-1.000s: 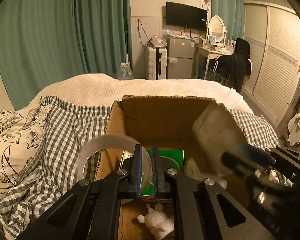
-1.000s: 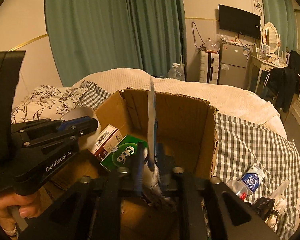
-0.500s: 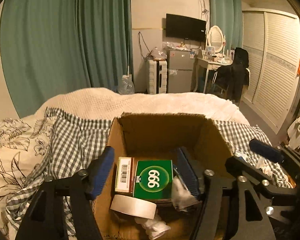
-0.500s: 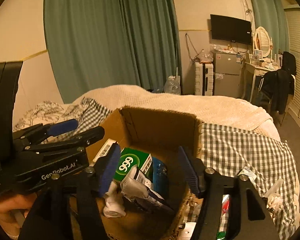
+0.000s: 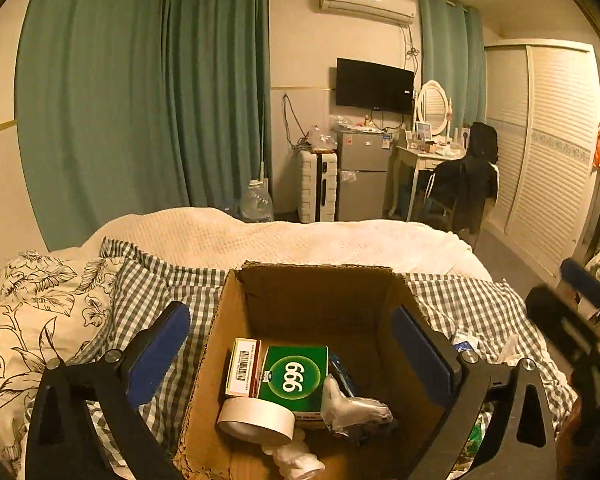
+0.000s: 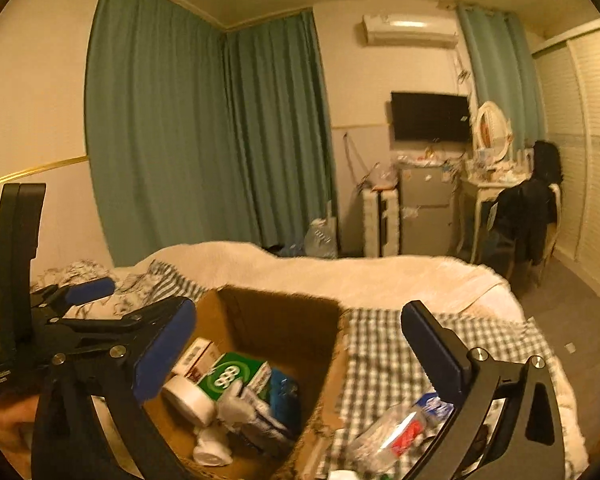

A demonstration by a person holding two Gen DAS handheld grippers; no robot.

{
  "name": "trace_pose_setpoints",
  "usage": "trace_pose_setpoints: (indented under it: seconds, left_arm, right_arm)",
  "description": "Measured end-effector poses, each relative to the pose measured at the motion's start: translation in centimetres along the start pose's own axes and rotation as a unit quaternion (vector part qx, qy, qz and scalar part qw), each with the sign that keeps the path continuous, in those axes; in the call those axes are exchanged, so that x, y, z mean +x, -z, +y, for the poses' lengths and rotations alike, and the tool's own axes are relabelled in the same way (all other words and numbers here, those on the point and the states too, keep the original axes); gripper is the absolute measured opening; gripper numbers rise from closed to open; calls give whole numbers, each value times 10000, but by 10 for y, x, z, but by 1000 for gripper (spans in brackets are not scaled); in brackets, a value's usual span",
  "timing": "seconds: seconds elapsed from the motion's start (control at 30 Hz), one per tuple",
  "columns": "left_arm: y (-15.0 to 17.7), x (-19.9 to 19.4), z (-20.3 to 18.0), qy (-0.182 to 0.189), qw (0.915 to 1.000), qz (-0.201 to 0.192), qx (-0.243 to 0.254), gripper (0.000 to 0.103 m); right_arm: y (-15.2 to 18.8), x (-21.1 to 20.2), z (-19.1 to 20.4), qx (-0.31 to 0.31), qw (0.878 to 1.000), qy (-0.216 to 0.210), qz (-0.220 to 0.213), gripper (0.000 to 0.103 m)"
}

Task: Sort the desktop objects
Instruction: 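Open both tools to drop the tape roll and blister pack into the box, then withdraw both tools from the box toward the remaining items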

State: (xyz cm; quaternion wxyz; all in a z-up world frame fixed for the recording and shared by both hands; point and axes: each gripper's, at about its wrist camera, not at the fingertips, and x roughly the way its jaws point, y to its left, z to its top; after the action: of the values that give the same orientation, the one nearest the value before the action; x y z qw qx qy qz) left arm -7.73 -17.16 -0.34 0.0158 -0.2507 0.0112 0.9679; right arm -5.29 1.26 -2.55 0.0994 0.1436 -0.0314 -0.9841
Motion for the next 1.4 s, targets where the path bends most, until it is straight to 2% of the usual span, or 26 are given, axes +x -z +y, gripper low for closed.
trace_pose_setpoints:
  seconds: [0.17,0.47,0.63,0.73,0.9,1.4]
  left_arm:
    - [-3,-11,-6,39,9999,-140,-50,103]
    - [-5,-25,-18,270,9991,-225,-256,103]
    - [-3,-34,-35,460,9983,-298,-199,103]
    - [-2,-38,-49,491,9981,-346,-120,103]
    - [3,-43,-72,769,9962,-401,-22,103]
    - [23,-41,-124,1214,9914,-390,279,103]
  right_arm:
    - [-8,-17,-12,16,9993,296,-213,103]
    - [-17,-44,-54,476,9966,664,-120,103]
    - [-19,-62,-73,482,9946,898,-187,103]
    - [-19,-70,-81,451,9945,926,-175,103]
    - [-12,-78,-89,267,9938,1073,-125,103]
    - [4,-94,-136,349,9917,1241,14,103]
